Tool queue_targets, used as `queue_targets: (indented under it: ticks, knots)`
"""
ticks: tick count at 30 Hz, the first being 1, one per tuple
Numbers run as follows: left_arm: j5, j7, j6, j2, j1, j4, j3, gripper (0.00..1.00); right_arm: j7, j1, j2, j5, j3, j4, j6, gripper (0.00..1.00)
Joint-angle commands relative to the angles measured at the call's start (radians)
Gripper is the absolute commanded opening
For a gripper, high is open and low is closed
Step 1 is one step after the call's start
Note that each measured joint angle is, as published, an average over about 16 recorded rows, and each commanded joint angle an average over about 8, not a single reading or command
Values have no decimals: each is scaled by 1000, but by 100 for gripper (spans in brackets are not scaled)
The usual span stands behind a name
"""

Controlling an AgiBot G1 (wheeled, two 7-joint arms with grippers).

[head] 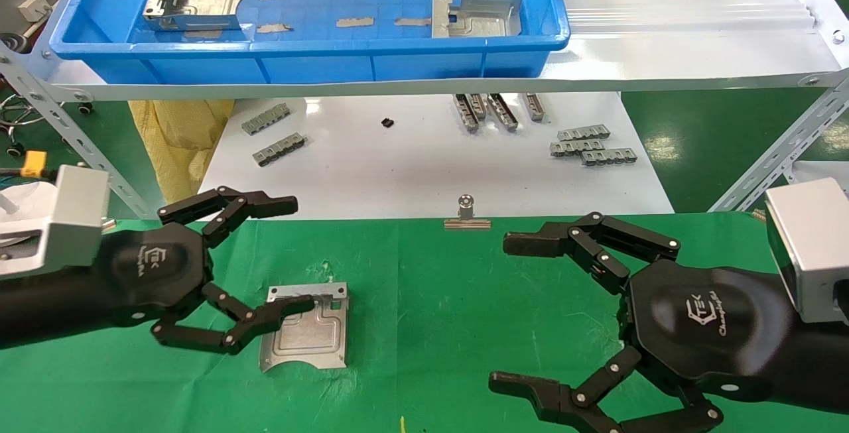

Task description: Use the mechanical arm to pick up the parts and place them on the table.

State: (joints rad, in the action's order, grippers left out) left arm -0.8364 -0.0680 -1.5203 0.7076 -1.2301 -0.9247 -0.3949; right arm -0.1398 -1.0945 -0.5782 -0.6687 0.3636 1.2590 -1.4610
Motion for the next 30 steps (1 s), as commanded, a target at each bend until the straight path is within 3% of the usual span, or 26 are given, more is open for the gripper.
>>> queue_targets:
  ticks: [1,16,30]
  knots:
    - [13,32,3,-12,19,-45,14,100,0,0,0,0,0,0,0,100]
    - [106,253,24,-96,156,-362,115,100,0,0,0,0,0,0,0,100]
    - [115,264,27,-103,167,-383,123,100,0,0,0,0,0,0,0,100]
